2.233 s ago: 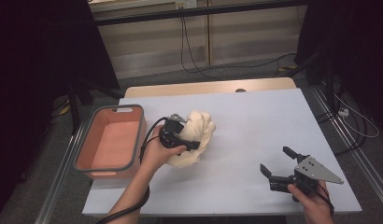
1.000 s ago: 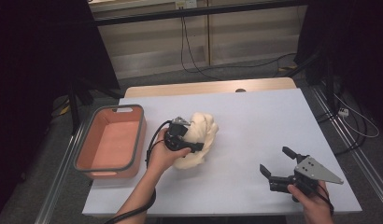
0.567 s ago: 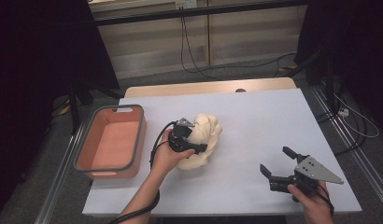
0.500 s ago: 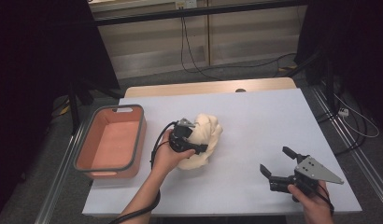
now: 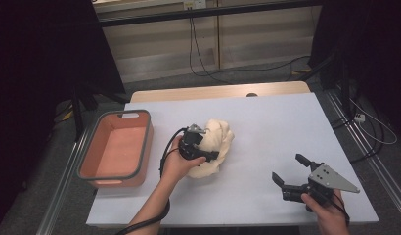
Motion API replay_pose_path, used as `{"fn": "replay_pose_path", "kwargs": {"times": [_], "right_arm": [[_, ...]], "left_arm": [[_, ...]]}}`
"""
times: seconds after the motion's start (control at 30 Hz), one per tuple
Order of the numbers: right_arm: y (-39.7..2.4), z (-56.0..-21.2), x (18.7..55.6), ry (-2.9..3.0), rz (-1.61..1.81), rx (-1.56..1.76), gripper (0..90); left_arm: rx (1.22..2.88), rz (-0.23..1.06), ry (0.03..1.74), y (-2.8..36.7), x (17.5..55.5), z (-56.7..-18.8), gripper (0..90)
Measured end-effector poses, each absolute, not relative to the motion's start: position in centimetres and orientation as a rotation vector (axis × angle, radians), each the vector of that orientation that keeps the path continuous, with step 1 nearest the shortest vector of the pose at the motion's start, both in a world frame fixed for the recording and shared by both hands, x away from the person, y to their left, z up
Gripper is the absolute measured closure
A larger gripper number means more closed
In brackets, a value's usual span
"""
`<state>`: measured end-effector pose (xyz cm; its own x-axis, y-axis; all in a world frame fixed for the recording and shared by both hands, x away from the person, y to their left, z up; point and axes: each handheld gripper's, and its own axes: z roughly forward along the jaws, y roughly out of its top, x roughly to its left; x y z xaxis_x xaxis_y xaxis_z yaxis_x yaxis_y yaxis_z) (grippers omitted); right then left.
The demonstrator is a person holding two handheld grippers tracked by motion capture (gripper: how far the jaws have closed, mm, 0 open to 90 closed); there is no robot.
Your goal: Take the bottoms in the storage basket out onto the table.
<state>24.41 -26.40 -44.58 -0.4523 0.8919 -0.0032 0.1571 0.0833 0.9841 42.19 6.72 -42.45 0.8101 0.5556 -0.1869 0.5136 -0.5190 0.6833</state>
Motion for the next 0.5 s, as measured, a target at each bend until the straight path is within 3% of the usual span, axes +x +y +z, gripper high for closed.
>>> {"fn": "replay_pose_path", "kwargs": {"times": [0.5], "right_arm": [[-26.37, -44.58, 24.41, 1.709, 1.423, 1.043, 2.0]], "left_arm": [[2.238, 0.08, 0.765, 6.27, 42.15, -42.73, 40.9]]}}
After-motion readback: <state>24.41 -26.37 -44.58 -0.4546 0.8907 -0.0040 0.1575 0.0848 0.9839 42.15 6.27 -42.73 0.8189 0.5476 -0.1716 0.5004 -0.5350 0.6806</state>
